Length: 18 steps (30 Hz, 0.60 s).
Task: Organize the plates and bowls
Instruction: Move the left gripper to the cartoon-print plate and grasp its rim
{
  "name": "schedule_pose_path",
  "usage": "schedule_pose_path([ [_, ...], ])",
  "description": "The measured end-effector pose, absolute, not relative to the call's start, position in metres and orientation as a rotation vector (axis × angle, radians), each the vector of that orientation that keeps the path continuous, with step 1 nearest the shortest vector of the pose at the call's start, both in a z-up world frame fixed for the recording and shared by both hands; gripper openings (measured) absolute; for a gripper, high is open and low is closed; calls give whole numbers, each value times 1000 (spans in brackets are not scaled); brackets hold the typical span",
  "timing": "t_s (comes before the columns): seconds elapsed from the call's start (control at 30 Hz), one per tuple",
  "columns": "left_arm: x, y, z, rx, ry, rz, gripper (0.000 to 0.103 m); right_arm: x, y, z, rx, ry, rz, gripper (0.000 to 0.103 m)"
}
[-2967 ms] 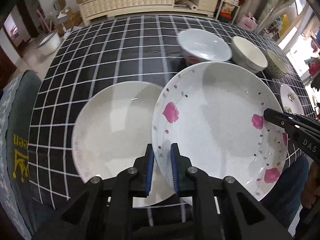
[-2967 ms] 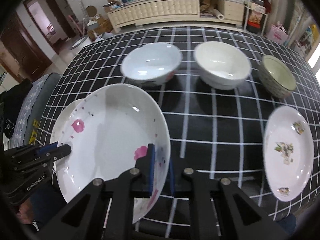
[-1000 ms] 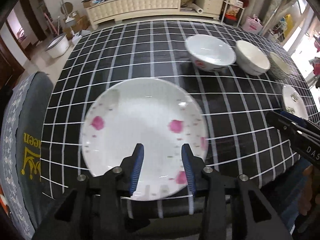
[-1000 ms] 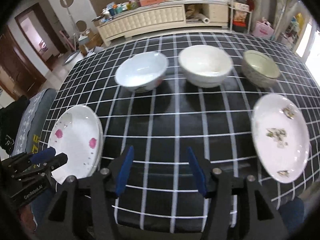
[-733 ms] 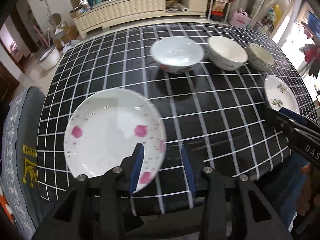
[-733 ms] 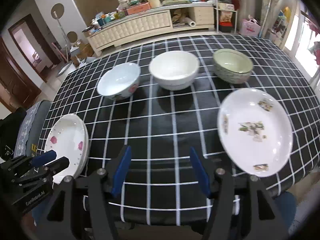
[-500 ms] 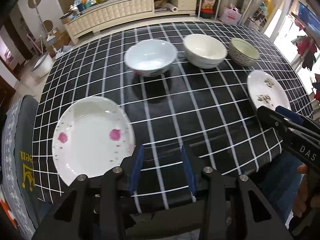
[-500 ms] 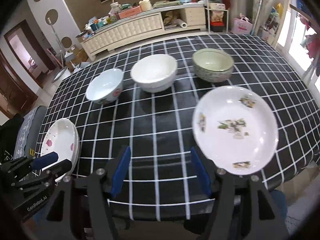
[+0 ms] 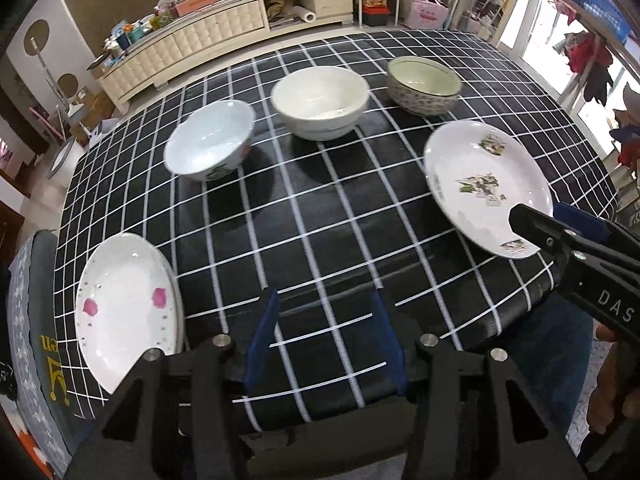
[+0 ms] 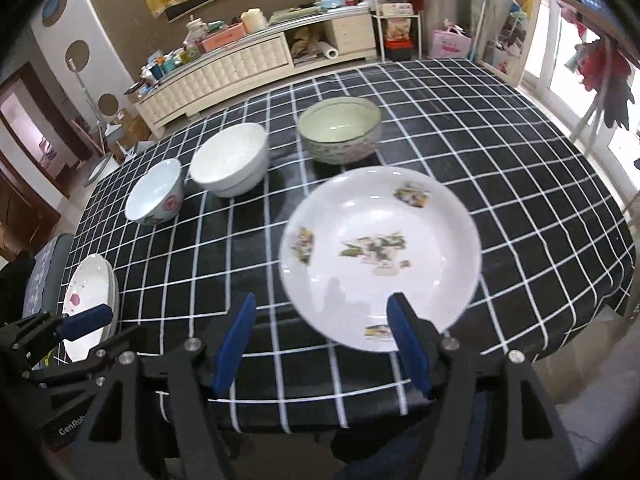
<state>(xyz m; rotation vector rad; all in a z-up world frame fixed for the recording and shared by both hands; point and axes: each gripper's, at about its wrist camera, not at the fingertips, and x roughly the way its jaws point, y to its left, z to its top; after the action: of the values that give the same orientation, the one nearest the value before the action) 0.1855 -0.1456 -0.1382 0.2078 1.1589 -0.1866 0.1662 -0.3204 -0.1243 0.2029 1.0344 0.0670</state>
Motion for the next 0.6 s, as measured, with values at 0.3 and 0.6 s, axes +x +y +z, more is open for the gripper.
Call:
schedule_pose_path([
  [0.3,196,-191,-148,239,1167,-224,54,167,-367,-133,211,1052,16,76],
  [0.6,214,-226,-164,255,1201,-255,59,178,-399,-141,238,1042,-35,88],
])
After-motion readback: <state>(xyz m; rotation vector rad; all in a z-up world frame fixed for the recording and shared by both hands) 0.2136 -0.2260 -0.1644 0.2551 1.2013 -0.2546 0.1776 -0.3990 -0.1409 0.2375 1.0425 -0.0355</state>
